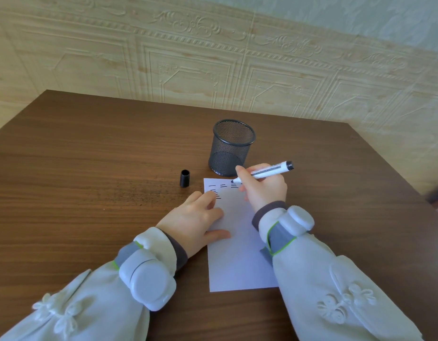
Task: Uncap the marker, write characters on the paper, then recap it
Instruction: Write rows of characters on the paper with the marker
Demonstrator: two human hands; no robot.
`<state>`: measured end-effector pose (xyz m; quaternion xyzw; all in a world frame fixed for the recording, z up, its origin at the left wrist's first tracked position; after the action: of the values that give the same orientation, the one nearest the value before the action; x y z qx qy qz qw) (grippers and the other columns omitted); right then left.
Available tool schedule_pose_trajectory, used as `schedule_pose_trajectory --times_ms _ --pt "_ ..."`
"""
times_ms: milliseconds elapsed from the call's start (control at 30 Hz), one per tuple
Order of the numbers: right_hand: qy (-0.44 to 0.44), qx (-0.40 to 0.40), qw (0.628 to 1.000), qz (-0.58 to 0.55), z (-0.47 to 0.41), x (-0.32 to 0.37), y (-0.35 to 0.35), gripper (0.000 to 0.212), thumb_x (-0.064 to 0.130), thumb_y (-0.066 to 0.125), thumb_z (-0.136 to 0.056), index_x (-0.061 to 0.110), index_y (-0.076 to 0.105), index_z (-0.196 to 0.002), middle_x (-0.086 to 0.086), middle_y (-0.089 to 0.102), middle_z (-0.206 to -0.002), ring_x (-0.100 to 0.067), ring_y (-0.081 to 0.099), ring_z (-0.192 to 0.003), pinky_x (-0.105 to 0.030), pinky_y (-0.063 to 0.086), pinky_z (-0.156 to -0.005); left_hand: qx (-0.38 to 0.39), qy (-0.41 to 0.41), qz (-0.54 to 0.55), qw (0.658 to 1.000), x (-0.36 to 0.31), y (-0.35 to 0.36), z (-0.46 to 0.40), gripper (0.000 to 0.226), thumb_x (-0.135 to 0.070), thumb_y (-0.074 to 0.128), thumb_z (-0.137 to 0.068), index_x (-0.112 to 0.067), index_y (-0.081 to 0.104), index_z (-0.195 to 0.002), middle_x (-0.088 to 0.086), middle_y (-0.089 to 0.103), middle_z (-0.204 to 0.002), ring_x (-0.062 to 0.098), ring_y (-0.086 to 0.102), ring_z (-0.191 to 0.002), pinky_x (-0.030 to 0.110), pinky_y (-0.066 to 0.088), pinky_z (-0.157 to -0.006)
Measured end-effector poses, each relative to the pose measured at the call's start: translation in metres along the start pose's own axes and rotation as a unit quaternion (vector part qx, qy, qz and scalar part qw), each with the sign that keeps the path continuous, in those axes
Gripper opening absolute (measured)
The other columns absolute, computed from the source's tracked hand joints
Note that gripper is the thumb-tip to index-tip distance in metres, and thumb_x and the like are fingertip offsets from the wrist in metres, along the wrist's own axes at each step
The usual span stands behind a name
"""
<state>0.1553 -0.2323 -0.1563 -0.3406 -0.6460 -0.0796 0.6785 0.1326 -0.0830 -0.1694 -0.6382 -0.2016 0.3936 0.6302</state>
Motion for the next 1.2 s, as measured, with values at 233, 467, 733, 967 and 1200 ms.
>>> schedule_pose_trajectory --times_ms 233,467,733,967,1200 --pt "0.036 0.031 0.997 -0.059 0.002 -0.021 0.002 0.031 0.024 0.078 -0.074 0.015 0.055 -0.057 -0.006 0.063 -0.05 -0.017 0.054 -0.037 -0.025 0.043 -0.044 0.002 0.003 -0.01 1.0 -0.001 0.002 0.0 0.05 -0.056 0.041 -0.089 -0.022 0.051 -0.125 -0.001 0.035 -0.124 0.016 0.032 -0.115 0.036 0.046 -0.092" --pt "0.015 0.057 0.997 -0.047 0.005 -0.016 0.007 0.028 0.022 0.075 -0.078 0.012 0.056 -0.06 -0.008 0.064 -0.052 -0.014 0.055 -0.037 -0.02 0.046 -0.042 0.002 0.001 -0.023 1.0 0.0 0.005 0.0 0.061 -0.066 0.027 -0.086 -0.031 0.04 -0.135 -0.004 0.029 -0.133 0.015 0.029 -0.119 0.034 0.046 -0.094" --pt "0.003 0.059 0.997 -0.044 0.003 -0.018 0.009 0.026 0.02 0.074 -0.079 0.015 0.058 -0.06 -0.005 0.065 -0.052 -0.018 0.058 -0.041 -0.025 0.05 -0.048 0.03 0.033 -0.032 0.999 -0.009 0.009 0.0 0.048 -0.049 0.03 -0.096 -0.043 0.022 -0.142 -0.016 0.017 -0.153 0.019 0.022 -0.127 0.031 0.039 -0.102" --pt "-0.001 0.069 0.996 -0.063 0.004 -0.017 0.01 0.025 0.016 0.074 -0.08 0.012 0.058 -0.062 -0.008 0.065 -0.053 -0.015 0.056 -0.039 -0.019 0.047 -0.044 0.028 0.028 -0.026 0.999 -0.006 0.012 -0.001 0.049 -0.049 0.03 -0.095 -0.043 0.021 -0.143 -0.017 0.019 -0.153 0.02 0.022 -0.127 0.03 0.038 -0.103" --pt "-0.004 0.059 0.996 -0.066 0.003 -0.018 0.009 0.027 0.013 0.071 -0.081 0.012 0.056 -0.059 -0.001 0.063 -0.046 -0.015 0.055 -0.036 -0.018 0.046 -0.043 0.032 0.025 -0.017 0.999 -0.006 0.01 -0.001 0.049 -0.049 0.03 -0.095 -0.043 0.02 -0.143 -0.017 0.018 -0.153 0.018 0.022 -0.127 0.029 0.037 -0.104"
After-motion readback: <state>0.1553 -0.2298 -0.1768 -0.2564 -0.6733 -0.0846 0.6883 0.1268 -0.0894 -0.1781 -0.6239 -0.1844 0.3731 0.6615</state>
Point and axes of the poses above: each hand's wrist, its own z-axis away from the middle knuckle, its own y-axis out of the palm, x = y × z, the point moved 8 cm from there along -z, towards the middle knuckle
